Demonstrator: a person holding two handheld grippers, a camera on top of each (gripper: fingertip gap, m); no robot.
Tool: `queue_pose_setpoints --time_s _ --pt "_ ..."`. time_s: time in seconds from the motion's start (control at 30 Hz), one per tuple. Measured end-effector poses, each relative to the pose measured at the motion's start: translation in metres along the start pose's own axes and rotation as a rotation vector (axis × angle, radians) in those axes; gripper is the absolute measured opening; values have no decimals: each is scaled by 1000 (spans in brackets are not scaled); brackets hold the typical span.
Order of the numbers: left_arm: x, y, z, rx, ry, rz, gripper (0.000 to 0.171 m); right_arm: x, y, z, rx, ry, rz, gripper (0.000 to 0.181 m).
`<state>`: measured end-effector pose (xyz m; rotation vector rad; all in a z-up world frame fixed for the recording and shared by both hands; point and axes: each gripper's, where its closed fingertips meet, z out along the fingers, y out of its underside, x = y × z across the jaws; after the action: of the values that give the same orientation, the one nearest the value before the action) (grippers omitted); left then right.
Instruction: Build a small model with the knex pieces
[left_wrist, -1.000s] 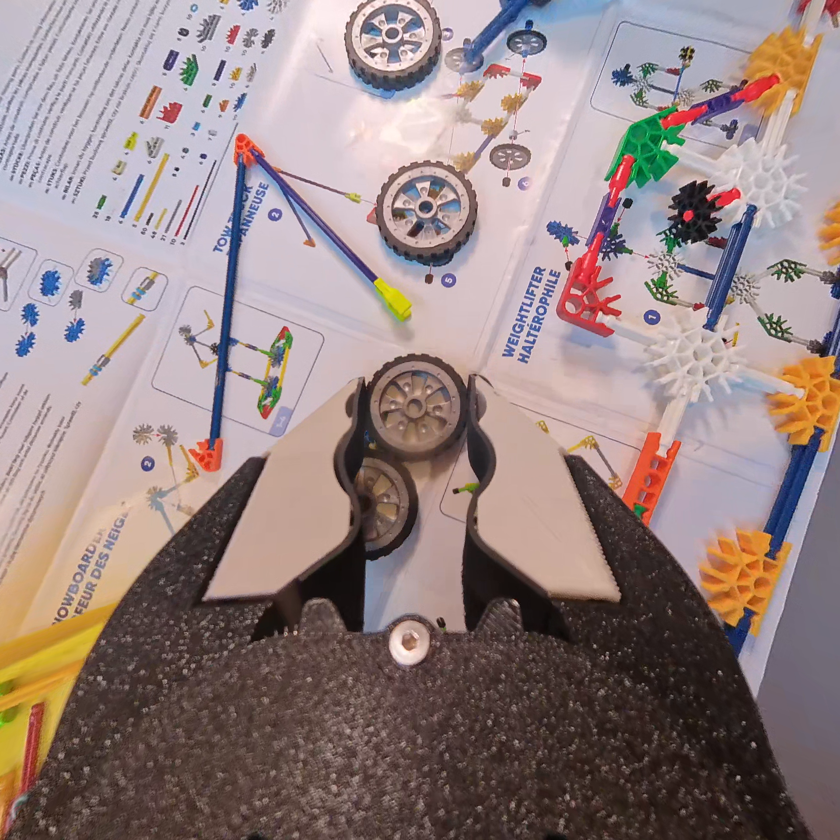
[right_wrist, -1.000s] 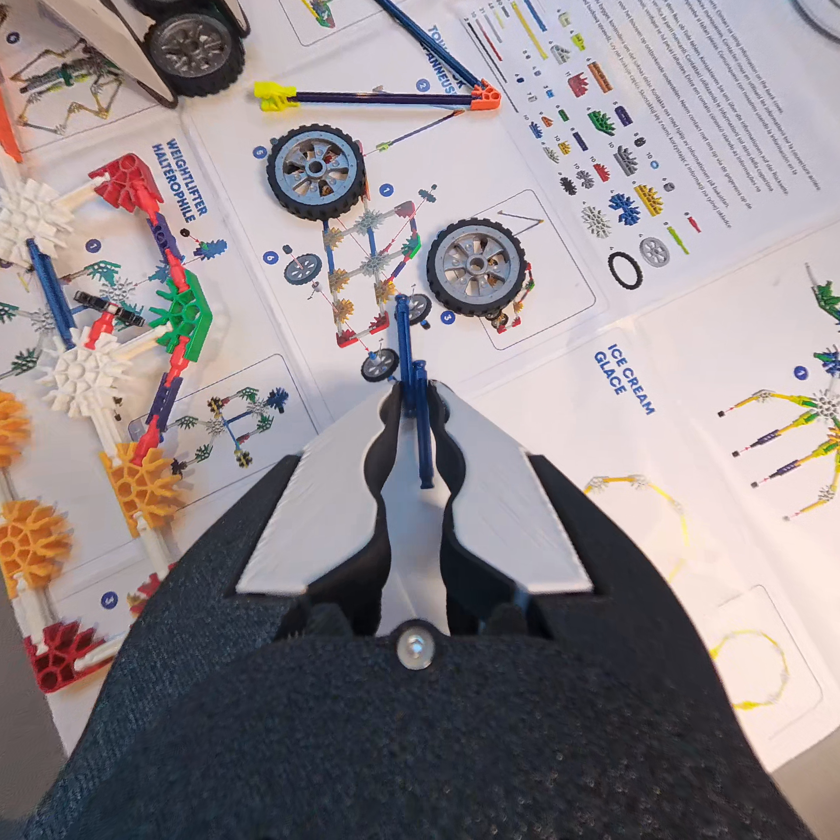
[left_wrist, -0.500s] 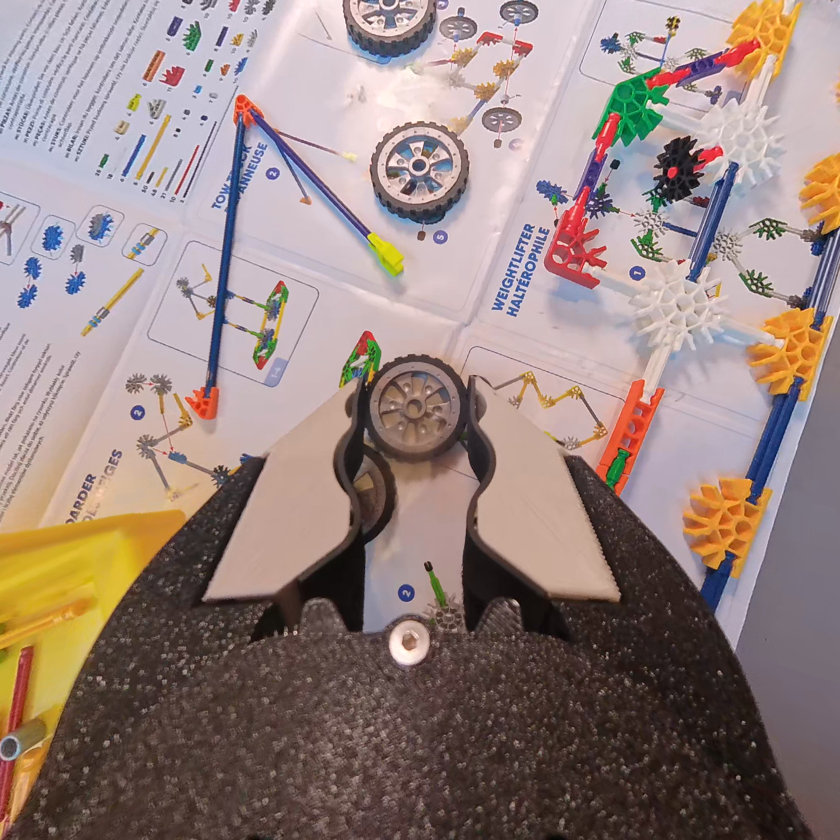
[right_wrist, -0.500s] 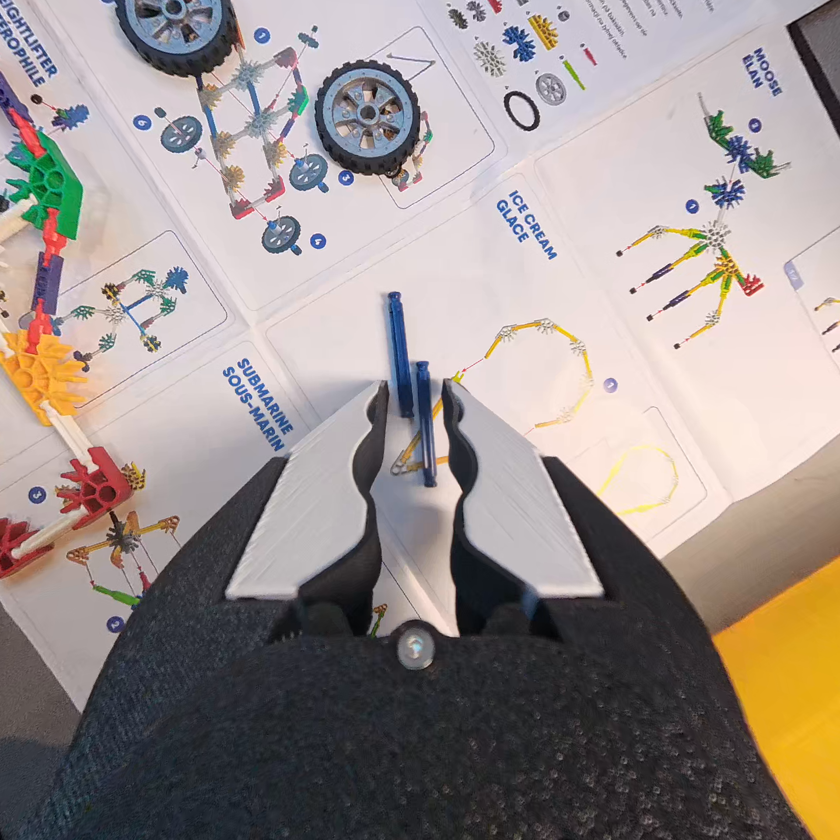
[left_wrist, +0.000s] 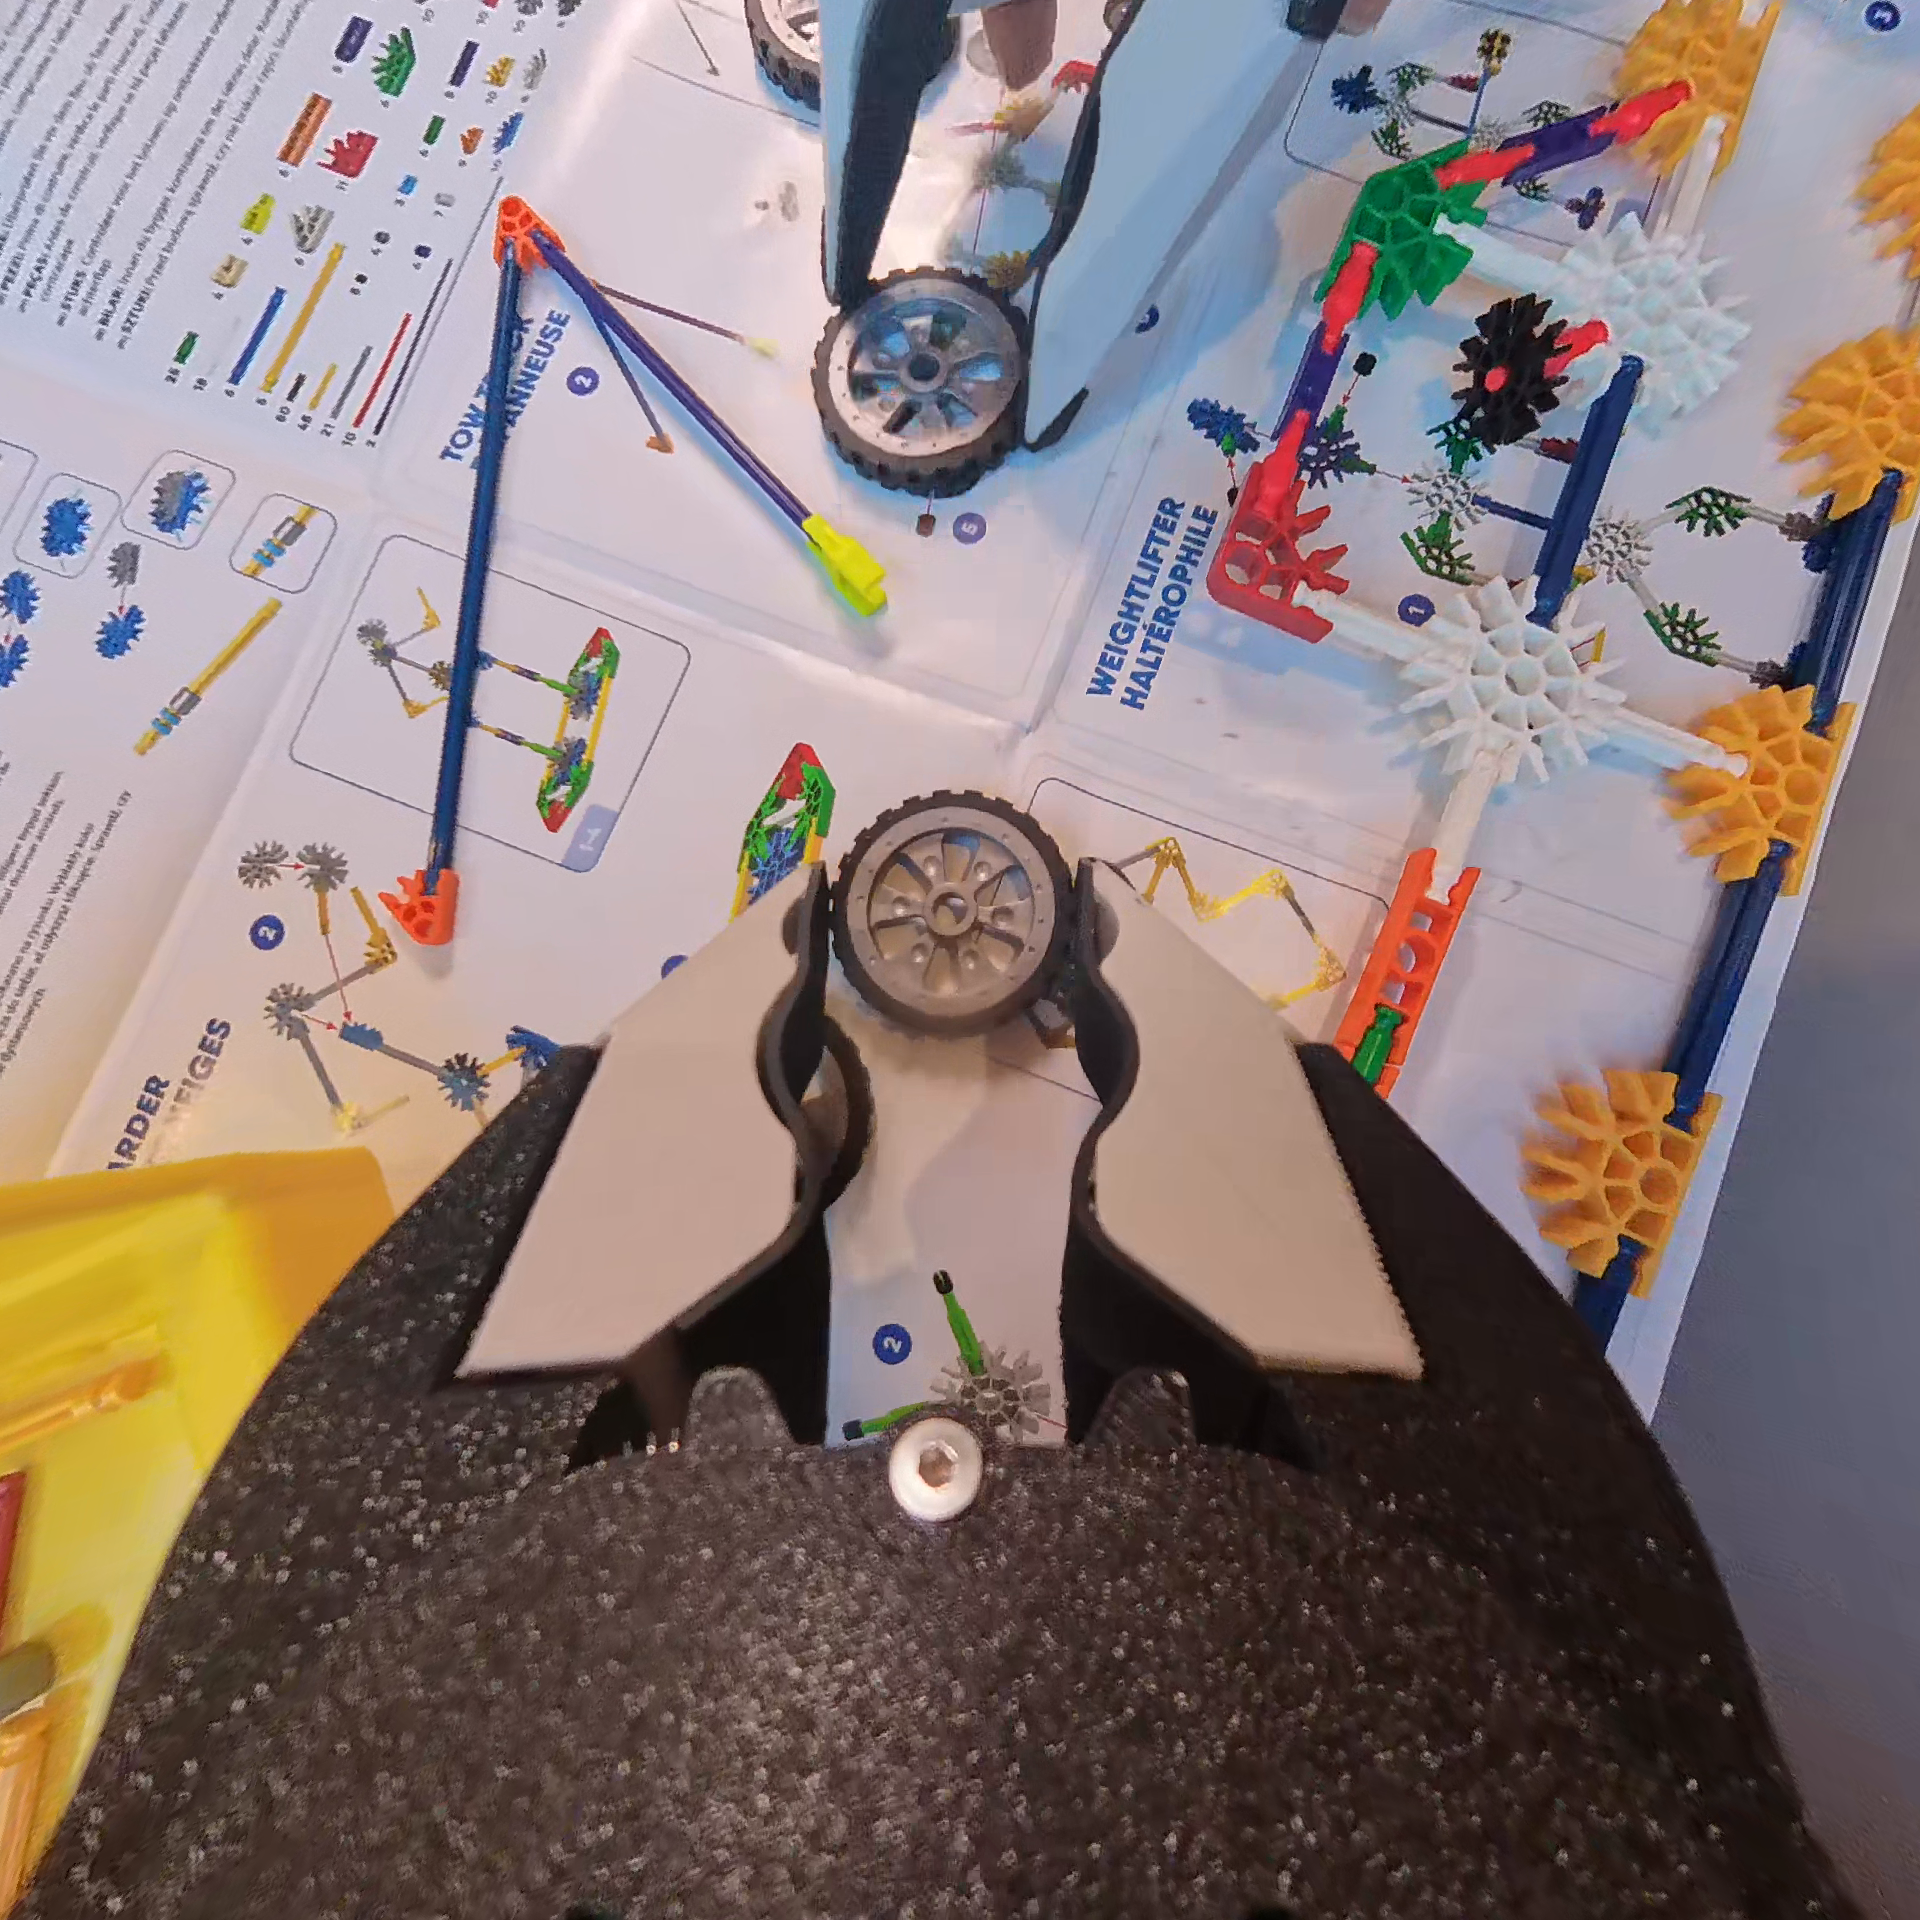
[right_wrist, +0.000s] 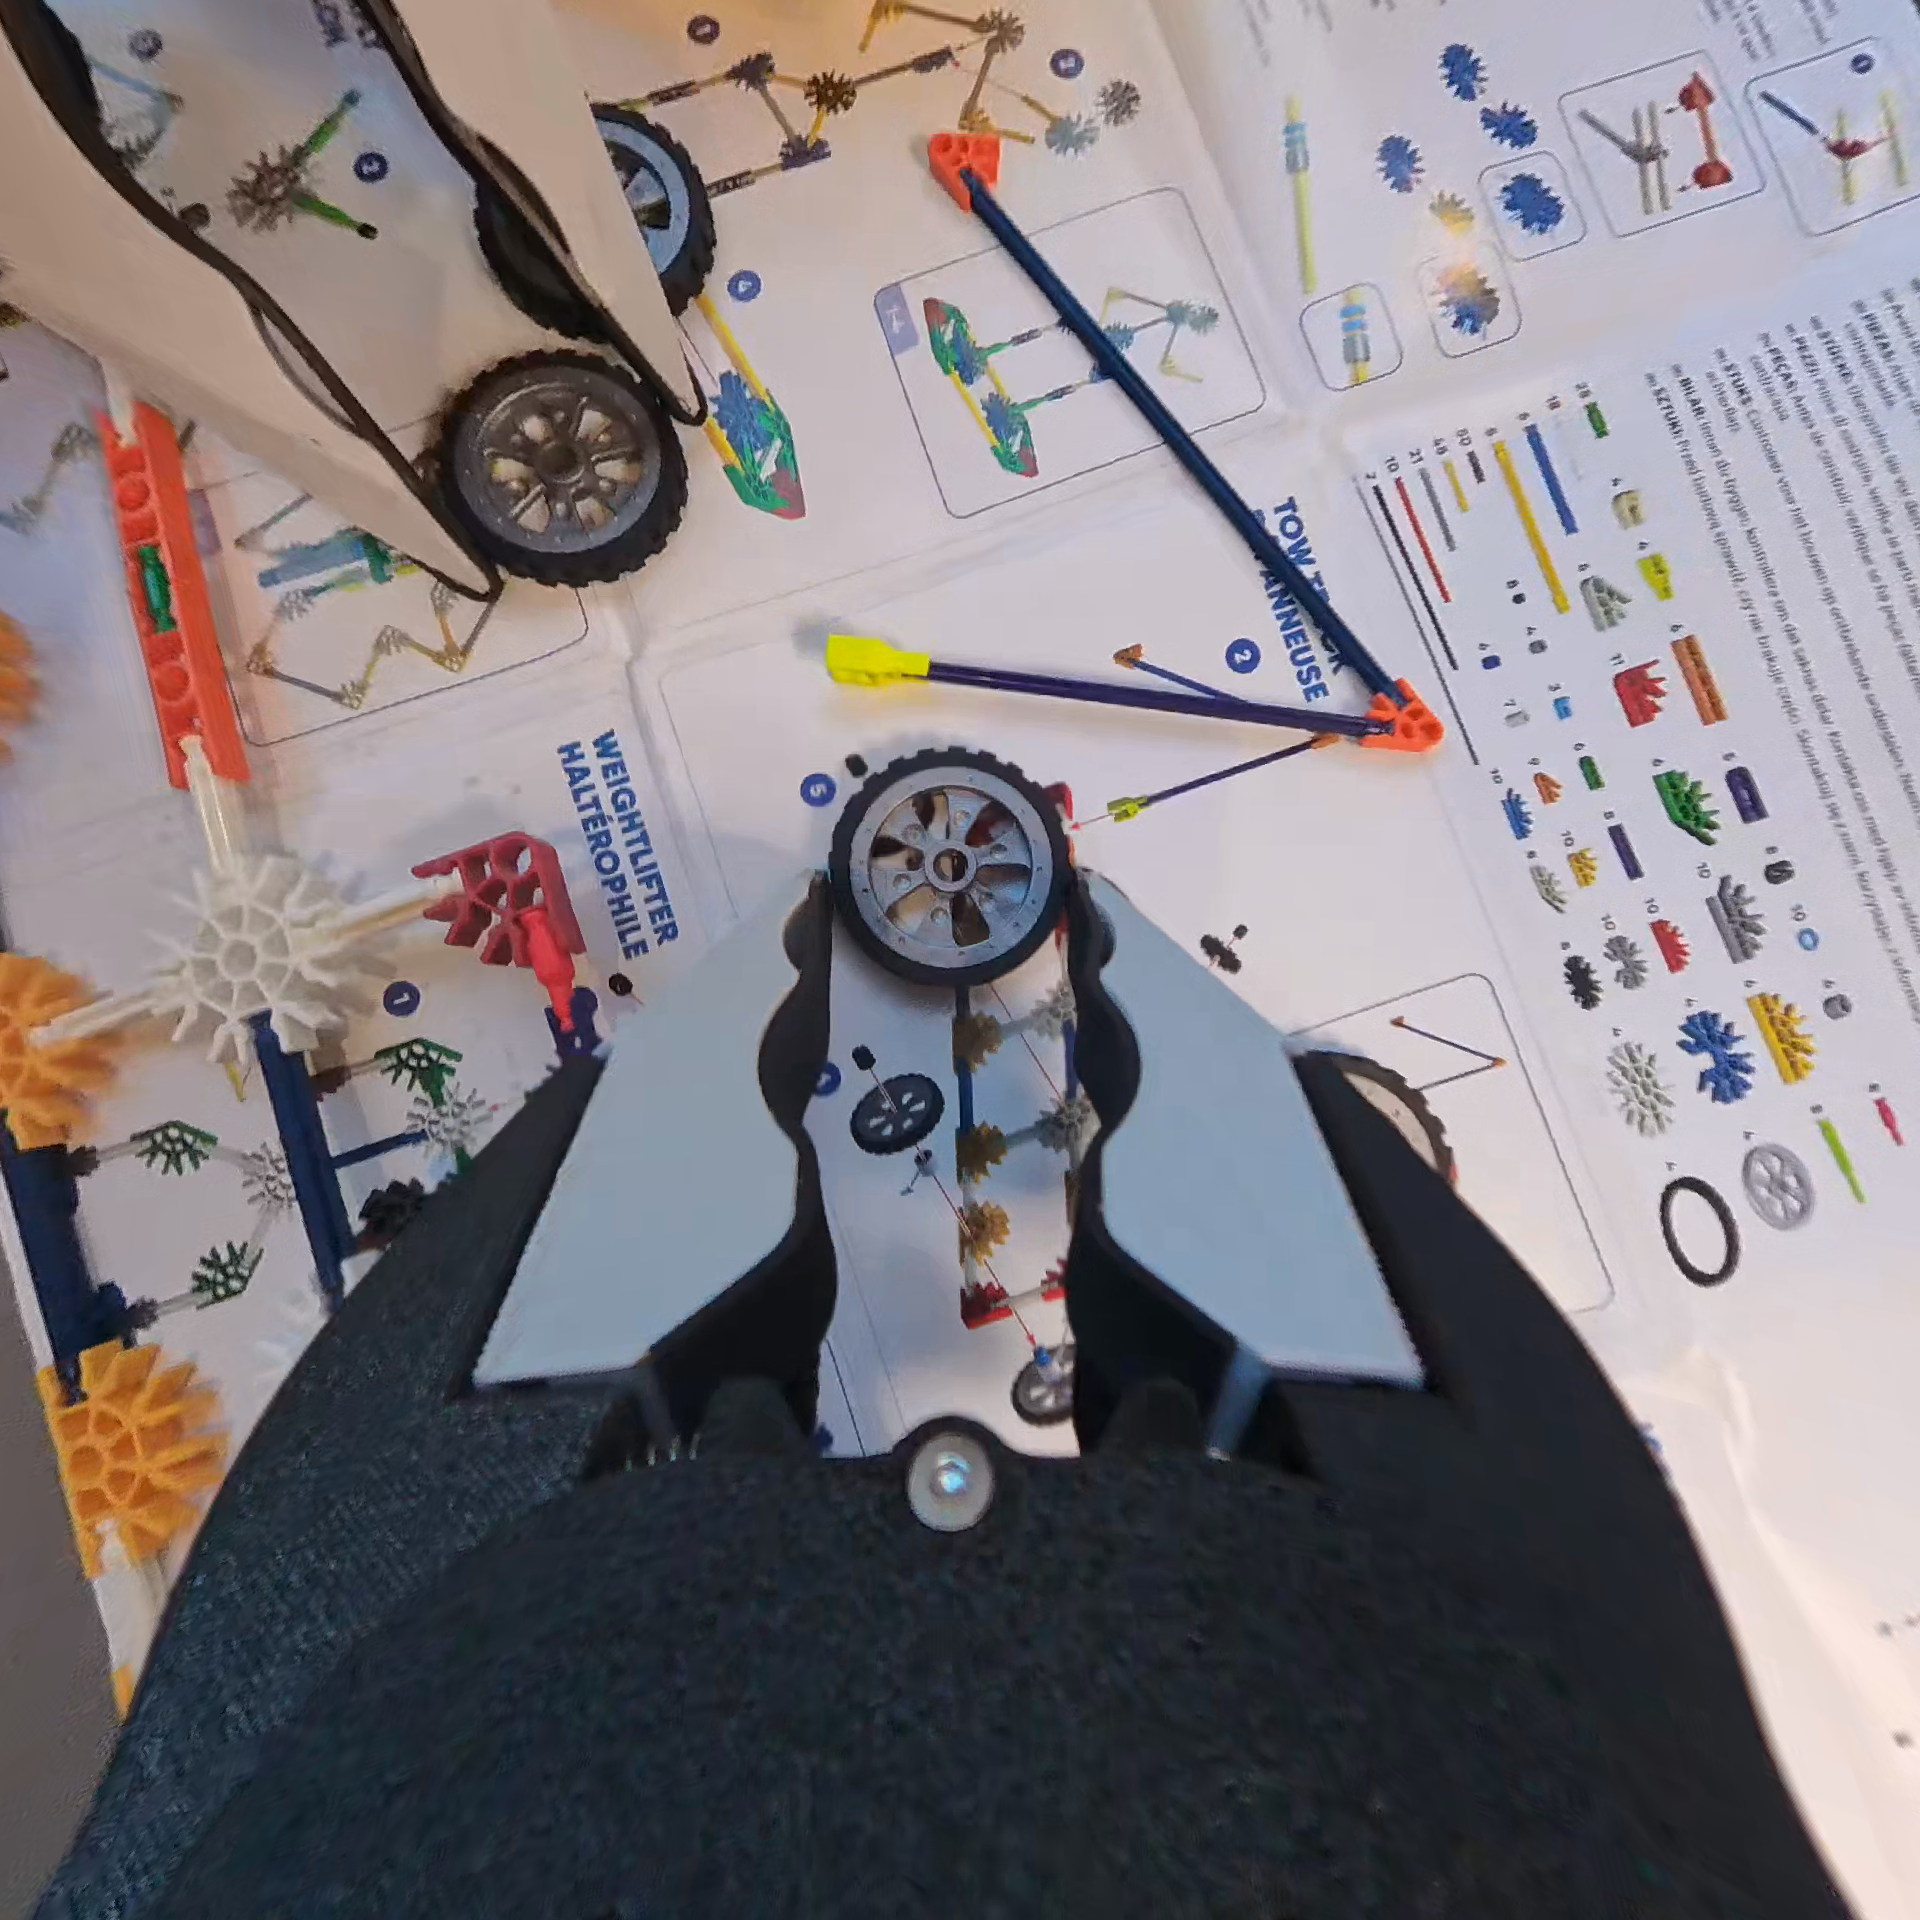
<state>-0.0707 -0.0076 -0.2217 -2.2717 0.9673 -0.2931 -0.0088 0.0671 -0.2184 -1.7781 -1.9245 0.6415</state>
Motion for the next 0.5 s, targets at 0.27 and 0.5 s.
queue_pose_setpoints --time_s 0.27,0.5 --pt "1 2 -2 16 6 18 45 13 70 -97 -5 4 -3 44" --pt "1 2 -1 30 19 8 45 7 107 -83 -88 19 -20 46"
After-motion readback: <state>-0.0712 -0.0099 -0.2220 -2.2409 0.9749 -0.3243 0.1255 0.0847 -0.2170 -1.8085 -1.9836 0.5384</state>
